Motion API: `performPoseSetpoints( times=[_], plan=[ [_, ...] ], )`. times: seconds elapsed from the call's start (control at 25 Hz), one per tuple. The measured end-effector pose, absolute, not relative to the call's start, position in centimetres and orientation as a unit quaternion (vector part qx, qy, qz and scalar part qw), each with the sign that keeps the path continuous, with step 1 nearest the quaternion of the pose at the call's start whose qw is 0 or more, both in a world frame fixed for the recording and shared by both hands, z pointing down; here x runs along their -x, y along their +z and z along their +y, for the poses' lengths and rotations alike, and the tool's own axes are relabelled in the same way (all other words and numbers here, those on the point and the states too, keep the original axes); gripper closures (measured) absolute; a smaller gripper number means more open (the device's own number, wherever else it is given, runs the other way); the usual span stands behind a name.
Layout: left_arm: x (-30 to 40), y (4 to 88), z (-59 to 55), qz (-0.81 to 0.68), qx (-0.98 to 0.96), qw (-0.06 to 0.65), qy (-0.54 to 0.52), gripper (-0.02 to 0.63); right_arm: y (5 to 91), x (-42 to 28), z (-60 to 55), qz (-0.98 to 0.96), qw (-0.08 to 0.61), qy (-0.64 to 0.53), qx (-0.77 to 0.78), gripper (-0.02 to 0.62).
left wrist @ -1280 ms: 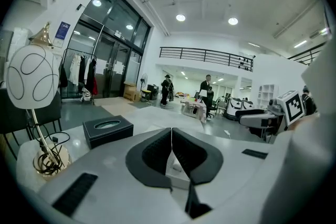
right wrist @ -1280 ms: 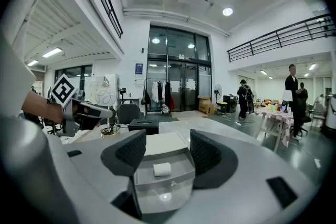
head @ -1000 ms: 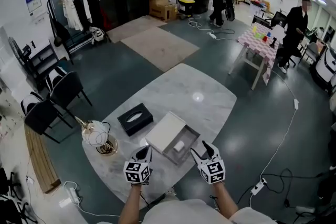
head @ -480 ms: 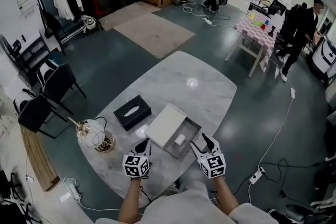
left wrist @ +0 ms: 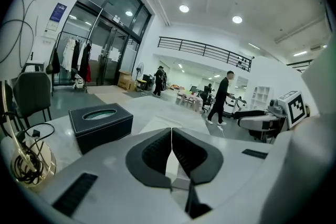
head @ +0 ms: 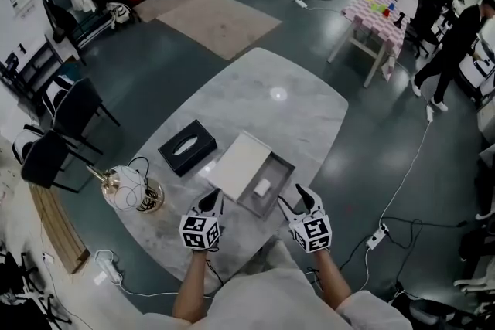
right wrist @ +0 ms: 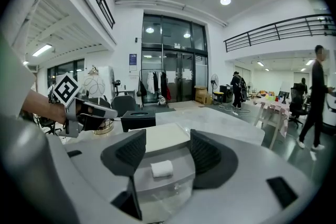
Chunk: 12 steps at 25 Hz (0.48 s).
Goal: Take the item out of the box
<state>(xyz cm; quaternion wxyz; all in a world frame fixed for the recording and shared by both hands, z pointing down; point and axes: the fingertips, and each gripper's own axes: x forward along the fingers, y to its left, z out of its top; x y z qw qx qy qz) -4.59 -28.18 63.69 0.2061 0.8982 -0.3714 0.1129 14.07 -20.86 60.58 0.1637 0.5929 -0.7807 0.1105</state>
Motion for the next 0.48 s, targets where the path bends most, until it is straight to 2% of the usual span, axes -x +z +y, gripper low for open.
performPoseSetpoints(
  times=[0.48],
  plan=[
    [4.2, 65.4, -29.4, -0.38, -0.889, 0.224, 0.122, 0.589, 62.3, -14.6, -22.4, -0.784, 0.169, 0.13, -0.582, 0.341]
  ],
)
